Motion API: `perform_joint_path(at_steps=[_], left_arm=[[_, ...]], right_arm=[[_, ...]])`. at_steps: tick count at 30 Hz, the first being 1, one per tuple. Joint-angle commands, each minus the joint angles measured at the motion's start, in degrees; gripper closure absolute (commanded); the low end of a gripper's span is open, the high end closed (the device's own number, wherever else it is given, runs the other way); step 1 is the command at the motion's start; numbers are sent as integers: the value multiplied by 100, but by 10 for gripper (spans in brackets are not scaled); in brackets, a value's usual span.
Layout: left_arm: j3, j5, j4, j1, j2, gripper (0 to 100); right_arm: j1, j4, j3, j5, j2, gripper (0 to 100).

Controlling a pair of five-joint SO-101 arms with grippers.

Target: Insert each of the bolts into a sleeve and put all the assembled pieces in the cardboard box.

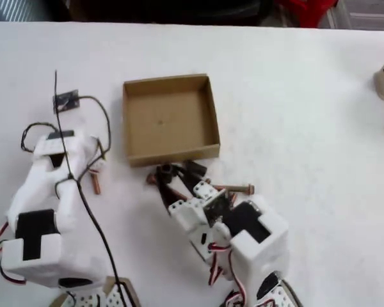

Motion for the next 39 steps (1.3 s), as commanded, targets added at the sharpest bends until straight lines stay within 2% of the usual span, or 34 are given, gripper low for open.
perform_joint_path(at_steps=[1, 3, 6, 11, 15, 24, 26, 30, 39], left_arm=[[-343, -440, 62, -295, -303, 977], [-352, -826, 378, -286, -611, 977], [-352, -932, 826, -198, -1147, 976], [-299, -967, 879, 277, -1815, 976], [-299, -1433, 870, 716, -2220, 977], [-316, -1415, 1064, 1446, -2738, 977], [-334, -1134, 1152, 1622, -2800, 977], [-185, -360, 879, 1842, -3108, 978], [1626, -255, -941, 2237, -4523, 978]], right_arm=[[-92, -163, -70, -35, 224, 985], [-171, -163, -70, -35, 242, 985], [-171, -154, -70, -35, 242, 985], [-154, -136, -70, -35, 242, 985], [-154, -136, -79, -35, 251, 985], [-154, -127, -79, -26, 286, 985], [-154, -127, -79, -26, 286, 985], [-154, -127, -97, -26, 295, 985], [-154, -127, -105, -35, 295, 985]])
